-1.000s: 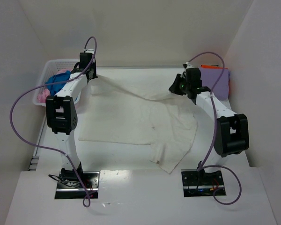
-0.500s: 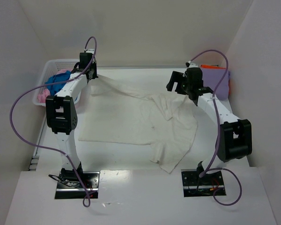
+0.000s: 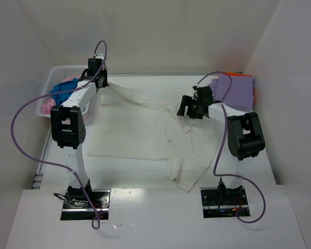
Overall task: Fold and stack the t-shirts
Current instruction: Grap the side of the flattened tshirt furthest away from the robot with both arms
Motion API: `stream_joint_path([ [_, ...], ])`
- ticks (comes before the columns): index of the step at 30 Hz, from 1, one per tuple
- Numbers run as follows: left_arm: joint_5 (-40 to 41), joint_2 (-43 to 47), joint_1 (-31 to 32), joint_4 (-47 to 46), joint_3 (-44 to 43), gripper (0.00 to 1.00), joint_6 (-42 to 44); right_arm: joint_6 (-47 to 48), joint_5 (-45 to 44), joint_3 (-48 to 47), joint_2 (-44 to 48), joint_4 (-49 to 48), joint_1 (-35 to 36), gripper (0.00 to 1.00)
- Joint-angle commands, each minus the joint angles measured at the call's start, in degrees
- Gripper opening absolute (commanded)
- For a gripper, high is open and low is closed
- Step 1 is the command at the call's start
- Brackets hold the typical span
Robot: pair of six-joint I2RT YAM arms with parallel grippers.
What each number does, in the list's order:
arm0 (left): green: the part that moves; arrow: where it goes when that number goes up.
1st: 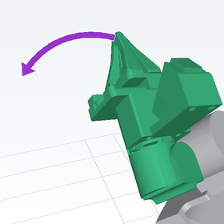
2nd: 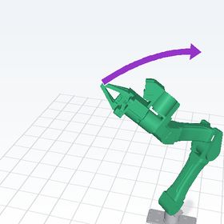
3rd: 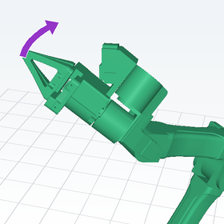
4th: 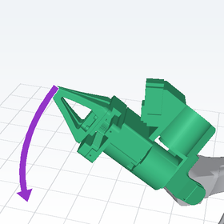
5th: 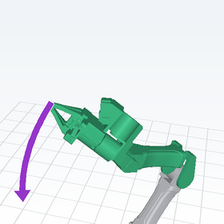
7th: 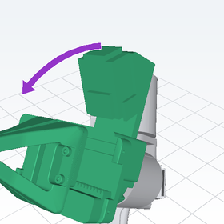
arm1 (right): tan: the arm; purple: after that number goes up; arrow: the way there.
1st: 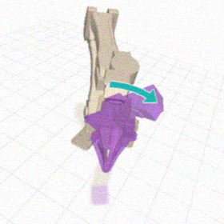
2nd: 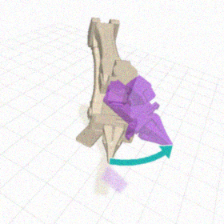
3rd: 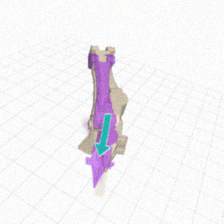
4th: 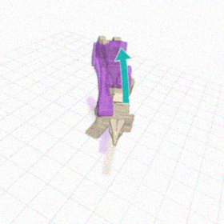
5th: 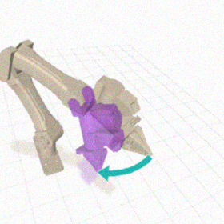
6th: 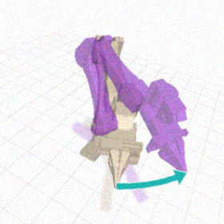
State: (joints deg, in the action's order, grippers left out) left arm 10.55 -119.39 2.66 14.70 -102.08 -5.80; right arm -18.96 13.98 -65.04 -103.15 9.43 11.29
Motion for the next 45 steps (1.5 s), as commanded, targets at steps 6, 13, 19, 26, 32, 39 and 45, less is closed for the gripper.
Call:
stream_joint_path([
  [6,-0.7,-0.8,-0.5,-2.3,-0.6,0.0,1.1,2.2,2.2,-7.4,-7.8,-3.3,0.6,0.74],
  [13,-0.7,-1.4,-0.5,-2.3,-0.6,0.0,1.1,2.7,2.8,-7.9,-7.8,-4.1,1.1,0.58],
  [19,-0.7,-1.4,-0.5,-2.3,-0.6,0.0,1.1,2.7,2.8,-7.9,-7.8,-3.5,2.2,0.37],
  [26,-1.2,-1.4,-0.5,-2.3,-0.6,0.0,1.1,2.7,2.8,-7.4,-8.3,-3.5,2.2,0.4],
  [32,-1.8,-1.4,-1.0,-2.3,-0.6,0.0,1.1,2.7,-3.1,-9.6,-7.7,-1.6,2.2,0.0],
  [39,-3.0,-0.8,-2.2,-1.8,-1.1,0.0,0.5,5.1,-9.8,-22.9,-6.4,5.2,1.6,0.0],
  [45,-4.6,-0.8,-2.7,-1.3,-2.8,0.0,0.5,9.5,-13.4,-38.9,-6.5,11.1,-0.3,0.0],
])
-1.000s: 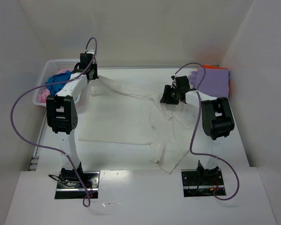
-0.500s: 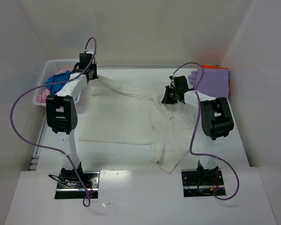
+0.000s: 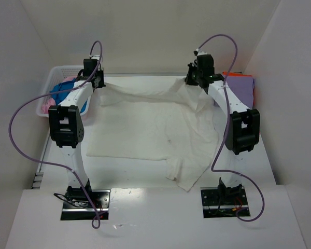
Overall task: Fold and stack the t-shirts
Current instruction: Grap the side of the flattened tshirt furthest away from the robot with both arms
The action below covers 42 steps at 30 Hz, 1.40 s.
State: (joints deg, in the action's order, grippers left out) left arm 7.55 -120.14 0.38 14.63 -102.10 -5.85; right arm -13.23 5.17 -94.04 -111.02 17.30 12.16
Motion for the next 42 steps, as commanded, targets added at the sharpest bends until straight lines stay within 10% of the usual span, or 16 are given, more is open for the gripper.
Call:
stream_joint_path([
  [1,-1.6,-0.1,-0.5,-1.2,-3.3,0.0,0.6,4.6,-4.6,-11.2,1.3,3.3,-1.2,0.0],
  [16,-4.0,0.4,-1.0,0.5,-7.2,0.0,0.0,12.0,-11.4,-30.0,-7.3,7.5,-2.2,0.0],
  [33,3.9,2.5,-1.5,1.1,-7.9,0.0,0.6,11.0,-6.5,-29.9,-10.3,5.7,-2.2,0.0],
  [42,3.3,2.5,-1.5,0.5,-4.8,0.0,1.1,3.9,6.1,-4.8,-1.4,-3.4,0.2,0.0],
])
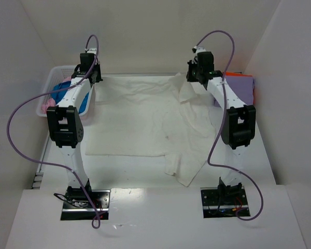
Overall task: Fold and stack the t-shirts
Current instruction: Grap the side of the flattened tshirt furthest away from the robot with both arms
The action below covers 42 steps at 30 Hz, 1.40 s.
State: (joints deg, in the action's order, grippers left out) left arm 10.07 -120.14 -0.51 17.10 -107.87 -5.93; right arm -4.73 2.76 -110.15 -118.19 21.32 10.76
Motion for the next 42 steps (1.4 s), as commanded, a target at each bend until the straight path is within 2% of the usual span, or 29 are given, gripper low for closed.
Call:
stream_joint_path([
  [1,0.3,2.5,-0.6,-2.0,1.0,0.0,1.2,-4.6,10.2,13.4,6.6,-8.3,1.6,0.0],
  [2,0.3,2.5,-0.6,-2.0,1.0,0.0,1.2,-5.8,12.2,17.0,7.9,-9.0,2.7,0.0],
  [7,-0.2,2.5,-0.6,-2.0,1.5,0.0,0.7,-5.8,14.2,22.9,8.6,-10.6,7.3,0.02],
  [8,-0.2,2.5,-0.6,-2.0,1.5,0.0,0.7,-5.8,14.2,23.0,8.6,-10.6,7.9,0.19],
  [9,-0.7,2.5,-0.6,-2.0,1.5,0.0,0.7,-6.3,13.7,23.5,8.6,-9.8,8.0,0.28],
  [10,-0.7,2.5,-0.6,-2.0,1.5,0.0,0.7,-6.3,12.7,23.5,8.6,-9.3,8.0,0.32],
  [11,-1.3,2.5,-0.6,-2.5,2.0,0.0,0.7,-6.3,11.4,24.2,10.2,-9.3,8.0,0.53],
  [12,-1.3,2.5,-0.6,-2.5,2.1,0.0,0.7,-6.3,10.6,25.1,10.9,-9.3,8.0,0.64],
  [13,-1.3,2.5,-0.6,-2.5,2.1,0.0,0.7,-6.3,9.8,25.7,11.7,-9.3,8.0,0.8],
  [16,-1.8,2.5,-0.6,-2.5,2.1,0.0,0.7,-5.1,6.5,29.3,15.1,-9.8,8.0,0.87],
  [18,-2.3,2.5,-0.6,-2.5,2.1,0.0,0.7,-6.3,2.3,30.4,15.9,-8.9,8.0,0.87],
  [21,-2.3,2.0,-0.6,-2.5,2.1,0.0,0.7,-8.3,1.7,32.9,15.3,-8.4,6.6,0.87],
  [24,-2.3,2.0,-0.6,-2.5,2.1,0.0,0.7,-10.9,2.9,35.3,14.0,-10.3,4.9,0.81],
  [27,-2.3,2.0,-0.6,-2.5,2.6,0.0,0.7,-12.2,4.4,35.4,12.2,-10.9,3.7,0.71],
  [39,-2.9,1.0,-0.6,-2.5,2.1,0.0,0.7,-13.8,8.0,35.4,6.5,-12.2,3.6,0.7],
  [42,-2.9,1.0,-0.6,-2.5,2.1,0.0,0.7,-13.8,8.0,35.4,5.7,-12.2,3.6,0.67],
])
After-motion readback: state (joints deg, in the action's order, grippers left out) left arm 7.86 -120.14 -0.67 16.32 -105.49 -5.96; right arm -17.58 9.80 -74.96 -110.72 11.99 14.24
